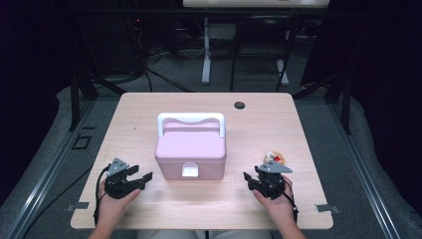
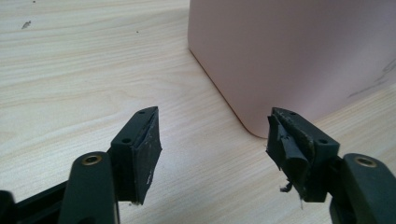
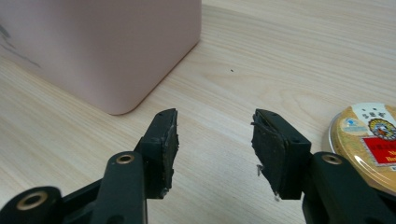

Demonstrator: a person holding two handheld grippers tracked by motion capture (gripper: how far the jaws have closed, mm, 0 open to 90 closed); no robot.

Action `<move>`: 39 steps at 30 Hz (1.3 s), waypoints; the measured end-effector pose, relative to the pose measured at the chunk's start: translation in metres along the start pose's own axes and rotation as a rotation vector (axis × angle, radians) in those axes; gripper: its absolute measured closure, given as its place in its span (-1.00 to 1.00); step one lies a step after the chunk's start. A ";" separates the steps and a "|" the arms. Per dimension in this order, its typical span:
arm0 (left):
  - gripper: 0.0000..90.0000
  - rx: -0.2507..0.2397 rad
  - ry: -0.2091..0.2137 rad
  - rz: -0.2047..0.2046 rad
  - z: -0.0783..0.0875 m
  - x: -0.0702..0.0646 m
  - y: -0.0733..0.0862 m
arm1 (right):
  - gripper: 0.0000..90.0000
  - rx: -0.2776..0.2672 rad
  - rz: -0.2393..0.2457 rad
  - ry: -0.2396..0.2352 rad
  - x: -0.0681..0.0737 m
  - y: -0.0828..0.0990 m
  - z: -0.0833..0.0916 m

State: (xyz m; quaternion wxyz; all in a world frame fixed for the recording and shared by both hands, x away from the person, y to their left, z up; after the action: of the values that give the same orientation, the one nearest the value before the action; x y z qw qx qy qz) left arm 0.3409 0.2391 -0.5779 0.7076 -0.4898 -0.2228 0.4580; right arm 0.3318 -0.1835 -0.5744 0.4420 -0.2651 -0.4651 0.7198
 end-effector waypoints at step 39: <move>0.27 -0.041 0.038 0.065 -0.027 0.015 -0.037 | 0.17 -0.075 -0.124 -0.034 0.004 -0.044 -0.041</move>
State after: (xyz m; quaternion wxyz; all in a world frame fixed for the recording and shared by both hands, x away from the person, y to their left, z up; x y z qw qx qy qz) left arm 0.3848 0.2348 -0.5581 0.6861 -0.5201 -0.2026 0.4666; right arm 0.3794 -0.1544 -0.5517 0.4674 -0.2398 -0.5145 0.6777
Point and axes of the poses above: each handheld gripper's, and its own axes: z roughly backward along the jaws, y roughly out of its underside, x roughly to its left, the point moved 4 cm from there along -z, roughly forward along the jaws, and after that the axes turned 9 degrees about -x, right-handed, at the moved point
